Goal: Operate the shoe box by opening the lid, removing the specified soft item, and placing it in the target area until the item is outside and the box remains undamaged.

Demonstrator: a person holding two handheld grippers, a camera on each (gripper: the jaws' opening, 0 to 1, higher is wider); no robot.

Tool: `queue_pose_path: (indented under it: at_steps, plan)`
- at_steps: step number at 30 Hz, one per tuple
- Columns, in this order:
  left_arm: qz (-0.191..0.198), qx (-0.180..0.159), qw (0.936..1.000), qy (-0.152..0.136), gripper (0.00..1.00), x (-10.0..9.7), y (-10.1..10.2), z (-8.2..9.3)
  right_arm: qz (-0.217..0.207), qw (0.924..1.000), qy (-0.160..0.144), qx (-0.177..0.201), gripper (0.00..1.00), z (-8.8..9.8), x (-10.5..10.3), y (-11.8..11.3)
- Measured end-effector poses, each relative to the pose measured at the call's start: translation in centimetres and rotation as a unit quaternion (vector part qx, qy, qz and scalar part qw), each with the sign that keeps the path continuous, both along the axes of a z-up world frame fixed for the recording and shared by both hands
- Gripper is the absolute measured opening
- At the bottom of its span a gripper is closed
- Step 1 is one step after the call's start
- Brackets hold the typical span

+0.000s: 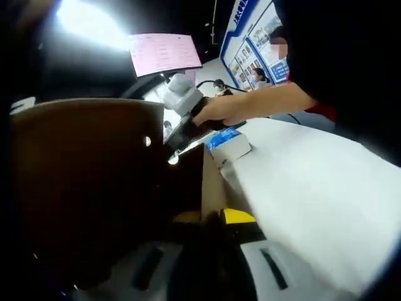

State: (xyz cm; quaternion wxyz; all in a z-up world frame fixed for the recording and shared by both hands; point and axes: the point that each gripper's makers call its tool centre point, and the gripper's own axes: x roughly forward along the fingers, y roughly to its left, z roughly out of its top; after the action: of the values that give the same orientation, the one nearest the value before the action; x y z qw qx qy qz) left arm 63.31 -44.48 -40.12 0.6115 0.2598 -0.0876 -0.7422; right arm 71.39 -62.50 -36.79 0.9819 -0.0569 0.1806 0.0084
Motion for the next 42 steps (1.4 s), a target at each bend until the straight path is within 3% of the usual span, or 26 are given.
queue_pose_path:
  at_steps: [13, 28, 42]
  plan:
    - [0.009, 0.002, 0.9999, 0.014, 0.10, 0.12, 0.12, 0.01, 0.000, 1.0000, -0.006, 0.007, 0.02, 0.04, 0.04, 0.13]
    - [0.034, 0.011, 0.9993, 0.012, 0.23, 0.49, 0.08, -0.16, -0.001, 0.9999, -0.009, 0.006, 0.02, 0.03, -0.08, 0.31]
    - [0.038, 0.011, 0.9992, 0.007, 0.22, 0.66, 0.10, -0.14, 0.012, 0.9998, -0.017, 0.008, 0.08, 0.48, -0.84, 0.43]
